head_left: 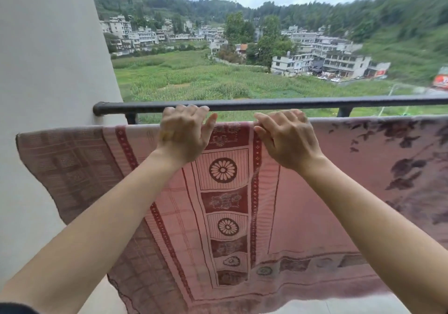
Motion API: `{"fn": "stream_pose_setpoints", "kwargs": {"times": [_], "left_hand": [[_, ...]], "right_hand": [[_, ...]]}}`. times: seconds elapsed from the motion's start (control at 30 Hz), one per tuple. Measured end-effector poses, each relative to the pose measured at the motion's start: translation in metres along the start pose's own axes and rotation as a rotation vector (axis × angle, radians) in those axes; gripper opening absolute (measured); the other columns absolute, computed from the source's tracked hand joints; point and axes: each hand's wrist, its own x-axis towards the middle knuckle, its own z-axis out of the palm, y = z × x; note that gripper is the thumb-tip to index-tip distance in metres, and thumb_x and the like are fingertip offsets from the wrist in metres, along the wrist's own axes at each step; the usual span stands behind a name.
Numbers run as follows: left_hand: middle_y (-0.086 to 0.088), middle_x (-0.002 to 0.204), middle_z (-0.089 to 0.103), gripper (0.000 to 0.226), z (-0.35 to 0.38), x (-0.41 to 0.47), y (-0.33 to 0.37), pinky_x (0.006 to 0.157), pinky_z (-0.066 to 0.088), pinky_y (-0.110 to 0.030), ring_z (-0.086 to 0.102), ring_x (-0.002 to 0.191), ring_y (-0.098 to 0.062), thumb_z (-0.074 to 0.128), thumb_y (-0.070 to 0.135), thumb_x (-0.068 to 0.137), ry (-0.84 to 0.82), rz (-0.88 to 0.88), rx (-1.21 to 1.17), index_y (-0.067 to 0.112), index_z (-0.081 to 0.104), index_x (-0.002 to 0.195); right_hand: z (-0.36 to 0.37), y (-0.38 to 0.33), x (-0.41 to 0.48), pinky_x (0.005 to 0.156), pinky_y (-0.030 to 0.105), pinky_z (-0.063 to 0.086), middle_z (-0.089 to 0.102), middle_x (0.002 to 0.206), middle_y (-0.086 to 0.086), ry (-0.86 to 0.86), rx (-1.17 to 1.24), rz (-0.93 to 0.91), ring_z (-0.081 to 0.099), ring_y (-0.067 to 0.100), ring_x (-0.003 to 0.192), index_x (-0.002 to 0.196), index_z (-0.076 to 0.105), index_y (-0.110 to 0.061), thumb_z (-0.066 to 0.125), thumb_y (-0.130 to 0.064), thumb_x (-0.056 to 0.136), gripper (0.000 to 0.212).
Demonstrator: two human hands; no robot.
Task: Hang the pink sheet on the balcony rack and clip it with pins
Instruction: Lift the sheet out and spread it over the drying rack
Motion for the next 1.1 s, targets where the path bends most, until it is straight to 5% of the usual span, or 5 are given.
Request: {"fn": "stream_pose_setpoints", "kwargs": {"times": [0.17, 0.53, 0.7, 0.9, 1.1], "left_hand": [[-0.010, 0.106, 0.071, 0.062, 0.020, 0.013, 0.074, 0.081, 0.044, -0.041, 0.065, 0.089, -0.031, 0.018, 0.051, 0.102, -0.093, 0.062, -0.018, 0.013, 0.064, 0.115], [-0.011, 0.125, 0.063, 0.058, 0.043, 0.070, 0.268, 0.090, 0.043, -0.047, 0.060, 0.106, -0.032, 0.023, 0.049, 0.100, -0.126, 0.186, -0.122, 0.013, 0.046, 0.139], [-0.012, 0.144, 0.046, 0.066, 0.059, 0.095, 0.384, 0.103, 0.031, -0.055, 0.045, 0.127, -0.033, 0.015, 0.054, 0.097, -0.177, 0.159, -0.059, 0.016, 0.033, 0.147], [-0.017, 0.155, 0.029, 0.070, 0.086, 0.122, 0.504, 0.113, 0.010, -0.062, 0.023, 0.142, -0.035, 0.025, 0.055, 0.098, -0.154, 0.160, -0.094, 0.007, 0.028, 0.149], [-0.019, 0.154, 0.027, 0.065, 0.120, 0.163, 0.632, 0.113, 0.008, -0.064, 0.021, 0.142, -0.036, 0.032, 0.053, 0.096, -0.089, 0.310, -0.143, 0.015, 0.030, 0.149]], "right_hand": [[-0.018, 0.094, -0.048, 0.117, 0.051, 0.025, 0.049, 0.146, 0.015, -0.134, -0.121, 0.164, 0.044, 0.034, 0.135, 0.154, 0.028, -0.016, 0.030, -0.057, 0.103, 0.066], [-0.069, 0.281, -0.142, 0.123, 0.050, 0.014, -0.001, 0.167, 0.005, -0.394, -0.141, 0.479, 0.003, 0.027, 0.154, 0.157, -0.003, -0.036, 0.033, -0.052, 0.100, 0.070], [-0.101, 0.389, -0.209, 0.120, 0.048, 0.023, 0.002, 0.167, 0.011, -0.602, -0.133, 0.694, 0.005, 0.031, 0.153, 0.159, -0.002, -0.022, 0.034, -0.052, 0.102, 0.074], [-0.128, 0.483, -0.293, 0.121, 0.049, 0.020, -0.008, 0.166, 0.012, -0.572, -0.074, 0.793, 0.003, 0.032, 0.153, 0.159, -0.004, -0.024, 0.037, -0.053, 0.101, 0.076], [-0.126, 0.568, -0.363, 0.124, 0.047, 0.007, -0.015, 0.165, 0.013, -0.503, -0.054, 0.897, -0.004, 0.030, 0.153, 0.159, -0.006, -0.025, 0.038, -0.053, 0.101, 0.078]]}}
